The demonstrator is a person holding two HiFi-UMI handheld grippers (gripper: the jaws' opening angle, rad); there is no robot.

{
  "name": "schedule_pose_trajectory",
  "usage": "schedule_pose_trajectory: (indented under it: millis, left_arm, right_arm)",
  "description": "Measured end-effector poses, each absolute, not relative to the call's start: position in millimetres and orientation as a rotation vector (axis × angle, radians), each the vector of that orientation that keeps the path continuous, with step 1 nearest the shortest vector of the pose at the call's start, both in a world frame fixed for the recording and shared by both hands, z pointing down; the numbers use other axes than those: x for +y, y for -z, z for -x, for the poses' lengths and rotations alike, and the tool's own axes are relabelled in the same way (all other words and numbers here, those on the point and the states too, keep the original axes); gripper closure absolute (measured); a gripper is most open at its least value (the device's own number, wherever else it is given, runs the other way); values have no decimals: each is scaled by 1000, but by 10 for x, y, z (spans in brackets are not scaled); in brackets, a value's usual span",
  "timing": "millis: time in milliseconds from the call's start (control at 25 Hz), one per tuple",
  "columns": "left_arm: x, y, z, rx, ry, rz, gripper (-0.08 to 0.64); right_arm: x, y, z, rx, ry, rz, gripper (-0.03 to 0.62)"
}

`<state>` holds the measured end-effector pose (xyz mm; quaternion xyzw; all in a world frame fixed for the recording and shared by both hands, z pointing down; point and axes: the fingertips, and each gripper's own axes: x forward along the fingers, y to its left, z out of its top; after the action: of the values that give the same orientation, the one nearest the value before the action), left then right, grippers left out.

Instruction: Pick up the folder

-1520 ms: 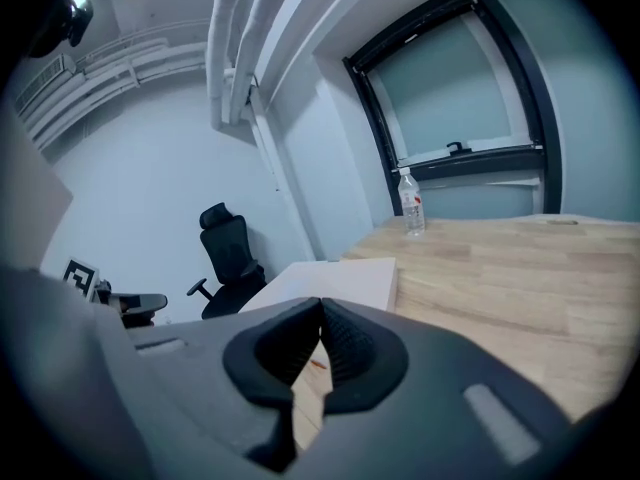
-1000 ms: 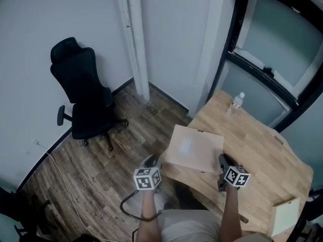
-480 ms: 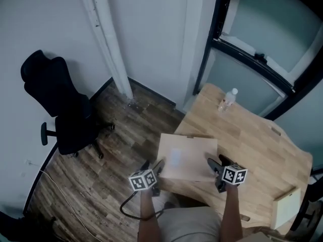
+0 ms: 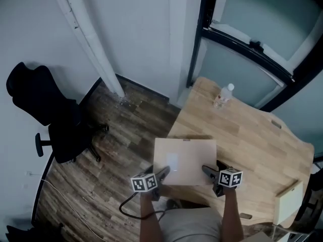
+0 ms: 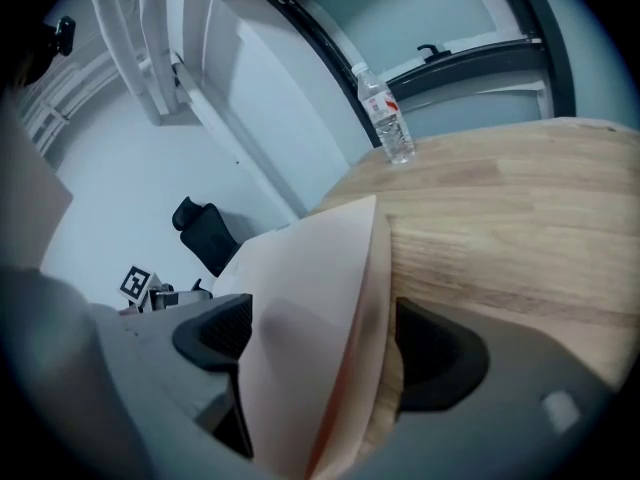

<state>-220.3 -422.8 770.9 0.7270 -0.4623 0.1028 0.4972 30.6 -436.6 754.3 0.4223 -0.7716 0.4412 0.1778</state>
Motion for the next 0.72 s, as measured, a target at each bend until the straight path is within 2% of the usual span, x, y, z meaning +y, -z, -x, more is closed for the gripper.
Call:
schedule_pose_trajectory:
  millis: [360,720]
  left_arm:
    - [-4292,-7760,2195,-1154,-266,-1736,146]
    - [-4327,-7566,2259,-1232,-213,-1743,147]
  right_arm:
    - [-4445,-7674,-178,-2135,-1192,-1273,152]
    - [-4671,-7316,-68,-2206,-1036,-1277,152]
